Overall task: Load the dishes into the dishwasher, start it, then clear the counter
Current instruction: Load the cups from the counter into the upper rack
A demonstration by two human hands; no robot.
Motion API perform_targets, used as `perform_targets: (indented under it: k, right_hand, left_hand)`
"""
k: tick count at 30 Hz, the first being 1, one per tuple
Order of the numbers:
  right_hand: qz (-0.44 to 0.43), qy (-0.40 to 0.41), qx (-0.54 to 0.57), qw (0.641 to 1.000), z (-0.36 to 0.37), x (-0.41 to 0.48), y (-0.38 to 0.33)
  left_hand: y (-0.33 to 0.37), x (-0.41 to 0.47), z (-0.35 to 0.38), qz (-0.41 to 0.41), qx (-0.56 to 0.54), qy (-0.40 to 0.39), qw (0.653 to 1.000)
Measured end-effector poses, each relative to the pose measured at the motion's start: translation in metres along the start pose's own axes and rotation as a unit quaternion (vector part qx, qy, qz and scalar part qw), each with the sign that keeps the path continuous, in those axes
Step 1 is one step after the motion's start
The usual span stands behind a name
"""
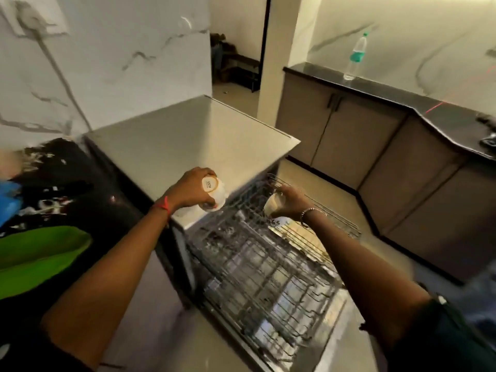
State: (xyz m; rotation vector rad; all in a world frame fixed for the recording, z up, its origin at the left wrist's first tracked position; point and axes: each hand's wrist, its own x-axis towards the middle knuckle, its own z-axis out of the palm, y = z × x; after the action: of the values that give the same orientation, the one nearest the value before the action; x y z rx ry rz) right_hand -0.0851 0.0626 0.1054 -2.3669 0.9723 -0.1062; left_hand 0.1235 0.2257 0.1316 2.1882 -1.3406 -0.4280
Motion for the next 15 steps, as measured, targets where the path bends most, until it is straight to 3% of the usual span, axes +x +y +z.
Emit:
perform_targets:
  k: [7, 15]
  right_hand:
    - [0.037, -0.03, 0.001, 0.999, -0.045, -0.024, 0.141]
    - [0.075, -0.03, 0.031, 0.996, -0.038, -0.042, 0.219]
  left_hand:
    - [0.09, 0.03, 0.112, -0.004, -0.025, -0.022, 0.999]
    - [0.117, 0.042, 0.197, -0.031, -0.021, -0.094, 0.995]
